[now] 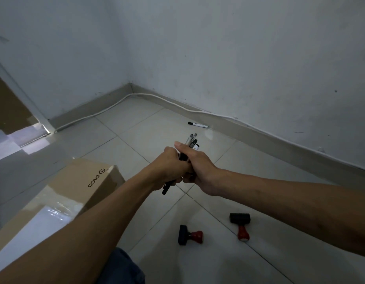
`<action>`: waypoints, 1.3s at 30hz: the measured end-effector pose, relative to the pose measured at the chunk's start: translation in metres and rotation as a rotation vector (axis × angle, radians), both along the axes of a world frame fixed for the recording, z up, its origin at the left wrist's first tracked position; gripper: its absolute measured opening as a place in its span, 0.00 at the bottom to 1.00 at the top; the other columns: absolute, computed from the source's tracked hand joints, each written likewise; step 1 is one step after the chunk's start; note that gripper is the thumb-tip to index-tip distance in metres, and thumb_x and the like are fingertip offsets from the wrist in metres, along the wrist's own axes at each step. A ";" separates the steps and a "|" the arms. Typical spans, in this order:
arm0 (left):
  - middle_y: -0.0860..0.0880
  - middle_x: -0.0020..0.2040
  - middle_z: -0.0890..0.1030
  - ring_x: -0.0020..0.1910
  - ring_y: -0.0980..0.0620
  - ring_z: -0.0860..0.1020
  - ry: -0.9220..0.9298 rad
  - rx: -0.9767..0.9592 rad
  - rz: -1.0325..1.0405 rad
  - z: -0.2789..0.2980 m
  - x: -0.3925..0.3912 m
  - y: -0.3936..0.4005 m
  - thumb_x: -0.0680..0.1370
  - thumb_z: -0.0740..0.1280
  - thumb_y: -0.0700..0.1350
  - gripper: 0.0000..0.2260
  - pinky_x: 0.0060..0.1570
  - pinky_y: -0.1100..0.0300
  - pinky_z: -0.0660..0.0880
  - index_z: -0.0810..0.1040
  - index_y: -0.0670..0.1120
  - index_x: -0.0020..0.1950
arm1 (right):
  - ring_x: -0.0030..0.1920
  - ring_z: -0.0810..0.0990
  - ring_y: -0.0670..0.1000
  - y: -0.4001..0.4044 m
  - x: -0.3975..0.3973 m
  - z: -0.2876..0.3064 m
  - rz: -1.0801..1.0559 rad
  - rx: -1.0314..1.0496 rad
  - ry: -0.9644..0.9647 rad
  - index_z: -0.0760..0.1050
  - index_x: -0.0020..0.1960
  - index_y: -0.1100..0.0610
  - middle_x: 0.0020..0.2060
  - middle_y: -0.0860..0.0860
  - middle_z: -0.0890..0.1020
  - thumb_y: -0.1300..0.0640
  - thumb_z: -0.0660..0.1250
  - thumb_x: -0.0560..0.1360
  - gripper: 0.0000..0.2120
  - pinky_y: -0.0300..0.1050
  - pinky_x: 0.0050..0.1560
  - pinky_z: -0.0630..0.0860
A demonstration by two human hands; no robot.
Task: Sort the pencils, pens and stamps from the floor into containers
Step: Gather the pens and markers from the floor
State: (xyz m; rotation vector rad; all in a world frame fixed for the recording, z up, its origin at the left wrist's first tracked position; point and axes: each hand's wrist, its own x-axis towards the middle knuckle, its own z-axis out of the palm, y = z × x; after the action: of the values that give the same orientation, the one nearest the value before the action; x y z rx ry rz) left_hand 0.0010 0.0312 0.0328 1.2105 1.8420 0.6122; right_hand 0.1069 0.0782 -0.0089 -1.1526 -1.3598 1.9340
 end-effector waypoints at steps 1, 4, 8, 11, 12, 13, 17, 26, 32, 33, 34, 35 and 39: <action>0.38 0.41 0.82 0.27 0.53 0.74 -0.004 -0.010 -0.022 0.002 0.001 -0.001 0.76 0.70 0.39 0.11 0.27 0.61 0.72 0.77 0.34 0.54 | 0.36 0.77 0.56 0.000 0.001 -0.001 0.003 -0.017 0.011 0.81 0.44 0.58 0.36 0.56 0.81 0.35 0.72 0.72 0.25 0.46 0.36 0.74; 0.39 0.40 0.82 0.27 0.53 0.73 -0.021 -0.026 -0.060 0.007 0.003 -0.004 0.76 0.70 0.36 0.01 0.27 0.61 0.72 0.79 0.38 0.46 | 0.36 0.78 0.56 0.002 0.003 0.000 -0.011 -0.033 0.029 0.81 0.47 0.59 0.37 0.57 0.81 0.41 0.72 0.73 0.20 0.45 0.35 0.74; 0.39 0.42 0.82 0.29 0.51 0.75 -0.052 -0.024 -0.078 0.009 0.003 -0.005 0.75 0.72 0.35 0.05 0.28 0.60 0.74 0.79 0.37 0.50 | 0.40 0.78 0.59 0.002 0.004 0.002 -0.040 -0.041 0.043 0.82 0.53 0.66 0.41 0.59 0.82 0.42 0.73 0.69 0.28 0.52 0.42 0.74; 0.38 0.42 0.82 0.32 0.49 0.77 -0.067 -0.014 -0.079 0.010 0.003 -0.005 0.76 0.72 0.35 0.08 0.32 0.59 0.77 0.79 0.35 0.53 | 0.40 0.78 0.60 0.002 0.006 0.001 -0.056 -0.036 0.038 0.80 0.56 0.69 0.41 0.61 0.82 0.44 0.73 0.69 0.29 0.54 0.44 0.75; 0.38 0.42 0.82 0.32 0.49 0.78 -0.075 -0.013 -0.079 0.010 0.002 -0.005 0.76 0.72 0.36 0.09 0.33 0.58 0.78 0.78 0.36 0.54 | 0.39 0.79 0.60 0.003 0.007 0.000 -0.066 -0.037 0.033 0.80 0.54 0.69 0.40 0.60 0.82 0.45 0.72 0.71 0.27 0.53 0.43 0.75; 0.39 0.42 0.82 0.32 0.49 0.78 -0.086 -0.012 -0.081 0.010 0.002 -0.005 0.76 0.72 0.36 0.10 0.34 0.58 0.79 0.77 0.37 0.55 | 0.37 0.79 0.59 0.003 0.007 -0.001 -0.076 -0.039 0.028 0.81 0.52 0.66 0.39 0.59 0.82 0.46 0.72 0.72 0.22 0.52 0.42 0.75; 0.39 0.44 0.82 0.32 0.50 0.79 -0.120 -0.014 -0.080 0.008 -0.001 -0.003 0.77 0.73 0.38 0.15 0.35 0.58 0.79 0.74 0.40 0.61 | 0.36 0.79 0.58 0.003 0.007 -0.002 -0.115 -0.037 0.052 0.81 0.49 0.61 0.38 0.57 0.82 0.48 0.72 0.73 0.16 0.48 0.38 0.76; 0.43 0.47 0.84 0.35 0.53 0.78 -0.135 -0.011 -0.063 0.015 -0.004 -0.004 0.79 0.73 0.47 0.13 0.35 0.61 0.78 0.78 0.43 0.59 | 0.39 0.80 0.57 0.010 0.010 -0.002 -0.281 -0.082 0.102 0.80 0.45 0.61 0.34 0.55 0.84 0.49 0.74 0.74 0.14 0.57 0.49 0.80; 0.44 0.46 0.84 0.34 0.52 0.75 -0.145 0.050 0.016 0.016 -0.004 -0.003 0.84 0.64 0.56 0.19 0.31 0.61 0.71 0.82 0.40 0.56 | 0.33 0.77 0.53 0.014 0.007 0.001 -0.291 -0.102 0.132 0.78 0.41 0.57 0.30 0.53 0.79 0.48 0.74 0.75 0.13 0.56 0.55 0.83; 0.44 0.45 0.84 0.33 0.52 0.75 -0.138 0.064 0.026 0.015 -0.004 -0.003 0.84 0.63 0.58 0.21 0.30 0.61 0.70 0.82 0.40 0.55 | 0.33 0.76 0.53 0.013 0.007 0.001 -0.287 -0.101 0.130 0.78 0.41 0.57 0.30 0.54 0.78 0.48 0.74 0.74 0.13 0.54 0.50 0.82; 0.44 0.44 0.84 0.32 0.52 0.75 -0.129 0.079 0.038 0.015 -0.003 -0.003 0.84 0.63 0.59 0.22 0.29 0.62 0.69 0.82 0.40 0.54 | 0.32 0.75 0.53 0.011 0.007 0.003 -0.276 -0.097 0.129 0.79 0.41 0.58 0.30 0.54 0.78 0.48 0.73 0.75 0.13 0.51 0.45 0.79; 0.43 0.43 0.84 0.31 0.53 0.74 -0.121 0.096 0.053 0.014 -0.003 -0.004 0.84 0.62 0.59 0.23 0.28 0.62 0.68 0.82 0.40 0.54 | 0.31 0.74 0.52 0.009 0.007 0.005 -0.261 -0.091 0.136 0.79 0.42 0.58 0.30 0.54 0.78 0.48 0.73 0.74 0.13 0.49 0.40 0.76; 0.43 0.39 0.82 0.27 0.52 0.73 -0.071 0.178 0.129 0.011 0.000 -0.002 0.85 0.59 0.59 0.24 0.25 0.62 0.67 0.83 0.40 0.51 | 0.29 0.73 0.51 0.004 0.009 0.010 -0.222 -0.125 0.209 0.79 0.44 0.59 0.30 0.54 0.79 0.48 0.73 0.74 0.14 0.45 0.33 0.70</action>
State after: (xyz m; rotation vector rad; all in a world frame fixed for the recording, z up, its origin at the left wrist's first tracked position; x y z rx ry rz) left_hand 0.0011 0.0289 0.0439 1.1736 1.8462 0.8961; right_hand 0.1156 0.0818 0.0007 -1.0737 -0.9720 1.9372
